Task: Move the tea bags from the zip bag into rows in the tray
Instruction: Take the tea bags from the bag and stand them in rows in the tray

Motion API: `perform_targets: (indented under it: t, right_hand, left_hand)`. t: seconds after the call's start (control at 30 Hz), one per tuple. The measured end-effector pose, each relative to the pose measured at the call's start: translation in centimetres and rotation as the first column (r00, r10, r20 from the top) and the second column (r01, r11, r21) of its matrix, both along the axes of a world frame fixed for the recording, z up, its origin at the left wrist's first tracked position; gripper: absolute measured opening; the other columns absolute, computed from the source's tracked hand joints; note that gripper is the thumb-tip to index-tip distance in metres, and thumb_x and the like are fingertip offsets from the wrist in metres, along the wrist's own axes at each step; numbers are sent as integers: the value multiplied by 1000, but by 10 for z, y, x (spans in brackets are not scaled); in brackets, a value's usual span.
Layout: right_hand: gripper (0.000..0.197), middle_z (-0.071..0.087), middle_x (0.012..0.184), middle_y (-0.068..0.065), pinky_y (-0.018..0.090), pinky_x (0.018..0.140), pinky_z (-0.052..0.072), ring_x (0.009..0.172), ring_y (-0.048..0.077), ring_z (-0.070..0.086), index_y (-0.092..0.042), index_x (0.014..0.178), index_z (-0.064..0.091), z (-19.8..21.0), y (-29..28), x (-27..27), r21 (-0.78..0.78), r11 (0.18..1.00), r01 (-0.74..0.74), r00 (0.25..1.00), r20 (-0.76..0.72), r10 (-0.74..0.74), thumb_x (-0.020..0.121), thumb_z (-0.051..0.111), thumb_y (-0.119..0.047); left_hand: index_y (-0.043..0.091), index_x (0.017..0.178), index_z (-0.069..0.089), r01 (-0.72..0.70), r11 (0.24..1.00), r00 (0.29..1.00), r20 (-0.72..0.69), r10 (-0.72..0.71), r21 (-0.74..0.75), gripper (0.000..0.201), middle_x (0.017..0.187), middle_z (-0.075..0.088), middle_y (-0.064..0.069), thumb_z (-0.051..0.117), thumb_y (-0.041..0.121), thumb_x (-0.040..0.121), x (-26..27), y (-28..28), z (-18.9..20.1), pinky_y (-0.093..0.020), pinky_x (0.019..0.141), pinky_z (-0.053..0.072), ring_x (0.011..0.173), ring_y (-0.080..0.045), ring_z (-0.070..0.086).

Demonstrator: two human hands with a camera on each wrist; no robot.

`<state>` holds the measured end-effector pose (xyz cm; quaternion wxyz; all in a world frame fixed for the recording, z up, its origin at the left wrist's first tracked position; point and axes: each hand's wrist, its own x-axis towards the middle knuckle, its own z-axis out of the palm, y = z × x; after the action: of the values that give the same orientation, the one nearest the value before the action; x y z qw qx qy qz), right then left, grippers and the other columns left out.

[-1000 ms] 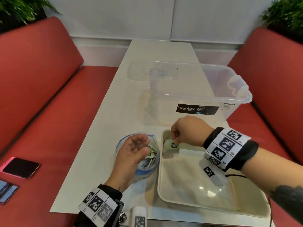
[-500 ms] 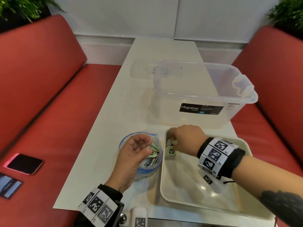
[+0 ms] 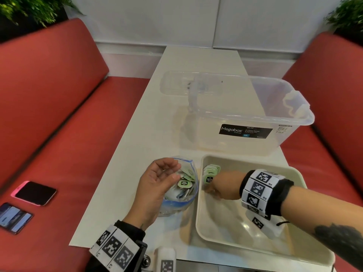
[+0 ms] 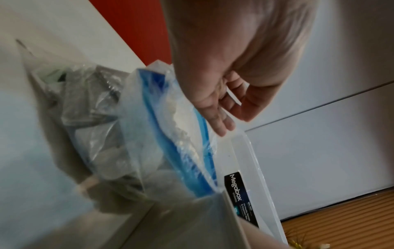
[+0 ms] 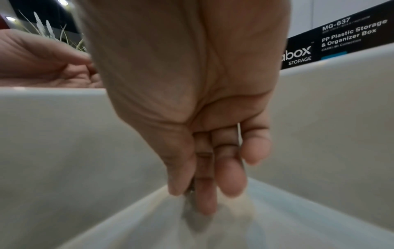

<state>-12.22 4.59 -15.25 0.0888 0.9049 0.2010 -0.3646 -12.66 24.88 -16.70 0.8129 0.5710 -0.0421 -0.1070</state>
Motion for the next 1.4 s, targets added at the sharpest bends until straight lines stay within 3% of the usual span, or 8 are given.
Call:
perform_targets:
  t: [0.13,0.23,0.33,0.43,0.67,1.0,1.27,1.4]
  right_hand:
    - [41,60,121,5,25,83,39,106,26,56,-21,137,48,-4,-2,-4,55,997,49,998,35,-51,97,39,-15]
    - [42,60,123,2,28,91,42,110,24,56,-23,135,50,-4,-3,-6,97,990,99,994,45,-103,94,44,-15]
    - [38,62,121,-1,24,83,39,108,20,57,-23,128,56,1,-3,-7,119,982,146,988,34,-151,91,54,-20]
    - [37,62,120,-2,22,79,34,108,19,56,-21,126,58,5,-3,-9,132,978,163,984,48,-171,89,59,-28]
    - [35,61,119,-1,23,79,35,108,19,56,-22,123,59,12,-1,-18,170,968,183,976,84,-199,90,57,-34]
    - [36,62,115,-1,27,80,38,105,19,56,-23,124,57,23,-1,-24,193,962,194,973,89,-214,90,57,-37]
    - [17,61,93,-4,24,71,36,79,12,48,-22,102,65,42,-1,-17,353,916,189,943,194,-270,90,57,-30]
    - [19,56,82,-6,25,67,36,74,14,47,-21,88,60,45,8,-13,405,900,164,890,331,-312,90,55,-39]
  left_hand:
    - [12,92,59,-139,990,982,125,138,-2,27,87,70,6,66,-9,77,8,13,19,-24,72,57,85,-10,67]
    - [15,85,64,-130,946,963,266,49,297,24,82,71,6,65,-8,79,15,17,24,-21,68,54,77,-8,66]
    - [28,87,68,-88,585,886,331,-324,806,28,92,70,13,62,2,79,21,7,20,-23,80,52,89,-3,64]
    - [35,118,60,-257,119,746,276,-606,959,44,120,60,16,51,8,85,28,-11,16,-24,83,41,111,-10,49]
    - [20,129,41,-326,-221,758,114,-642,919,48,130,49,0,53,8,84,35,-31,1,-32,87,40,118,-24,43]
    - [16,112,57,-349,-271,760,101,-642,897,27,118,55,-3,42,4,92,38,-42,0,-30,72,46,102,-22,59]
    - [31,110,65,-351,107,750,348,-562,930,29,116,64,11,50,18,89,33,-14,3,-28,73,46,101,-17,62]
    - [29,94,73,-367,267,743,453,-492,891,25,96,72,10,62,13,77,24,-3,10,-31,62,56,81,-19,70]
